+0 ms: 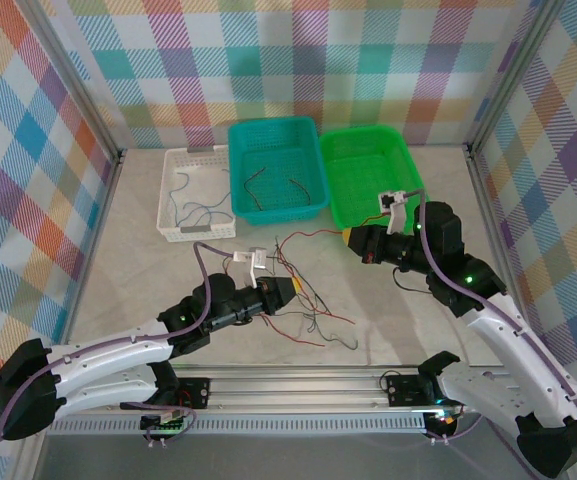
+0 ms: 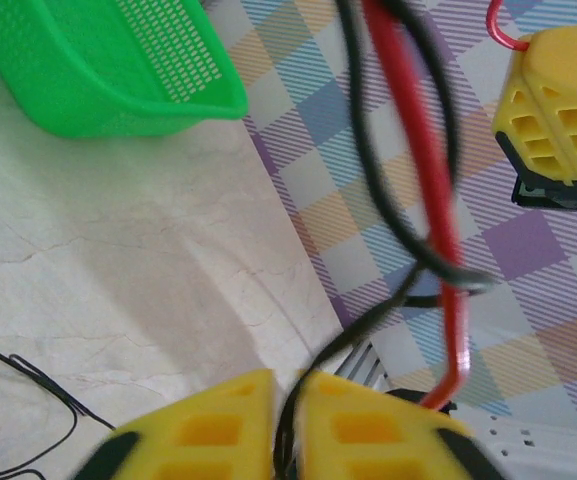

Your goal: Untangle the cables

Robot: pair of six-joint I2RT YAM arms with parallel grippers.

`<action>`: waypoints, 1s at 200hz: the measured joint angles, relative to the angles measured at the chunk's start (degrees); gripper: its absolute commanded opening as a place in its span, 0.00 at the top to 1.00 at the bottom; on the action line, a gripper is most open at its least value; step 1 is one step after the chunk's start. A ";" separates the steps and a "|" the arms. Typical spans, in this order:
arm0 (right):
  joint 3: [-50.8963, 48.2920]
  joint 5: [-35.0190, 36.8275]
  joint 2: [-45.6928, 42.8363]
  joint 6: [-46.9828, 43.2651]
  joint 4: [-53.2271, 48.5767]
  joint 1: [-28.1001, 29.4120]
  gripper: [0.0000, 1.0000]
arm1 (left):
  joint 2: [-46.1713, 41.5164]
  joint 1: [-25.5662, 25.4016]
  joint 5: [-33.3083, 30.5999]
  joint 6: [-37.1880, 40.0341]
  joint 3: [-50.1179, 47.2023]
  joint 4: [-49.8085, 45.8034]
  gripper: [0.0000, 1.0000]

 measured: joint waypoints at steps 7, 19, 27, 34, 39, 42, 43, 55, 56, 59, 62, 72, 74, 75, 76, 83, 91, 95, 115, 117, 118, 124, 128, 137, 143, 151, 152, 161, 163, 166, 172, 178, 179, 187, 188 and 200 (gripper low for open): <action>-0.24 0.02 0.00 0.00 0.15 0.00 1.00 | -0.02 -0.02 -0.02 0.09 0.00 -0.02 1.00; -1.09 0.07 -0.02 -0.02 0.42 0.00 1.00 | -0.13 -0.09 -0.02 0.26 0.00 -0.04 1.00; -1.90 0.09 0.00 -0.02 0.57 -0.02 1.00 | -0.26 -0.09 -0.02 0.26 0.00 -0.09 1.00; -2.67 0.24 0.00 -0.02 0.61 -0.07 1.00 | -0.46 -0.09 -0.07 0.26 0.00 -0.17 1.00; -3.28 0.28 0.00 -0.04 0.68 -0.07 1.00 | -0.70 -0.11 -0.17 0.26 -0.02 -0.31 1.00; -3.65 0.31 0.00 -0.04 0.68 -0.07 1.00 | -0.87 -0.11 -0.28 0.26 -0.02 -0.44 1.00; -3.74 0.31 0.00 -0.04 0.70 -0.07 1.00 | -0.92 -0.11 -0.28 0.26 -0.02 -0.48 1.00; -4.90 0.50 0.09 -0.20 0.57 -0.09 0.89 | -1.95 -0.13 -0.90 0.28 -0.02 -1.44 1.00; -4.94 0.50 0.11 -0.22 0.55 -0.09 0.87 | -2.01 -0.15 -0.94 0.28 -0.02 -1.53 1.00; -5.09 0.48 0.15 -0.22 0.46 -0.13 0.83 | -2.27 -0.15 -1.07 0.28 -0.02 -1.75 1.00; -5.22 0.44 0.20 -0.26 0.44 -0.15 0.79 | -2.58 -0.15 -1.18 0.28 -0.02 -2.19 1.00; -5.60 0.07 0.33 -0.72 0.48 -0.24 0.67 | -3.39 -0.15 -1.64 0.39 -0.02 -3.41 1.00; -5.68 -0.11 0.33 -0.35 0.52 -0.31 0.65 | -3.54 -0.15 -1.79 0.39 -0.02 -3.89 1.00; -5.73 -0.31 0.33 -0.57 0.52 -0.35 0.63 | -3.58 -0.15 -1.81 0.39 0.00 -4.00 1.00; -5.73 -0.39 0.35 -0.76 0.55 -0.37 0.63 | -3.65 -0.15 -1.90 0.39 0.02 -4.28 1.00; -5.79 -1.14 0.44 -1.38 0.59 -0.42 0.55 | -3.91 -0.15 -2.25 0.42 0.15 -5.62 1.00; -5.79 -2.25 0.59 -1.77 0.85 -0.44 0.49 | -3.91 -0.15 -2.62 0.46 0.59 -7.50 1.00; -5.81 -2.89 0.63 -1.57 1.01 -0.44 0.46 | -3.82 -0.15 -2.86 0.55 0.87 -8.48 1.00; -5.84 -7.67 1.25 -2.40 2.14 -0.44 0.38 | -2.51 -0.17 -3.61 0.85 3.69 -13.97 1.00; -5.84 -8.33 1.36 -2.69 2.34 -0.44 0.38 | -2.29 -0.17 -3.69 0.85 4.04 -14.47 1.00; -5.84 -8.52 1.40 -2.73 2.43 -0.44 0.38 | -2.23 -0.20 -3.69 0.87 4.17 -14.60 1.00; -5.84 -10.29 1.81 -2.89 3.02 -0.44 0.38 | -1.55 -0.20 -3.98 0.98 5.22 -15.85 1.00; -5.84 -11.23 2.08 -2.89 3.43 -0.42 0.38 | -1.11 -0.20 -4.11 1.09 5.86 -16.61 1.00; -5.86 -13.53 2.82 -3.02 4.28 -0.15 0.39 | -0.42 -0.20 -4.46 1.29 6.97 -17.88 1.00; -5.97 -14.78 3.26 -3.04 5.05 0.20 0.39 | 0.00 -0.20 -4.59 1.49 7.61 -18.62 1.00; -6.45 -16.00 3.65 -3.08 6.14 0.92 0.42 | 0.52 -0.20 -4.81 1.75 8.35 -19.65 1.00; -6.49 -16.11 3.67 -3.08 6.23 1.01 0.42 | 0.55 -0.20 -4.81 1.75 8.39 -19.65 1.00; -7.26 -17.33 4.04 -3.30 7.28 2.27 0.45 | 0.98 -0.20 -4.96 1.95 8.83 -20.20 1.00; -7.45 -17.53 4.13 -3.23 7.56 2.62 0.45 | 1.07 -0.20 -5.01 1.99 8.92 -20.28 1.00; -7.69 -17.79 4.20 -3.26 7.74 2.99 0.45 | 1.20 -0.20 -5.01 2.03 9.07 -20.57 1.00; -8.17 -18.18 4.48 -3.32 8.07 3.96 0.45 | 1.36 -0.20 -5.03 2.14 9.20 -20.94 1.00; -8.57 -18.27 4.76 -3.48 8.26 4.68 0.45 | 1.40 -0.20 -5.01 2.19 9.27 -21.18 1.00; -8.66 -18.27 4.85 -3.48 8.31 4.83 0.46 | 1.40 -0.20 -5.01 2.19 9.27 -21.18 1.00; -9.16 -18.27 5.33 -3.52 8.63 5.57 0.46 | 1.40 -0.20 -4.96 2.34 9.27 -21.29 1.00; -9.20 -18.29 5.40 -3.52 8.68 5.66 0.46 | 1.40 -0.20 -4.96 2.36 9.27 -21.27 1.00; -10.14 -18.38 6.23 -3.50 9.81 6.34 0.46 | 1.36 -0.20 -4.90 2.40 9.27 -21.24 1.00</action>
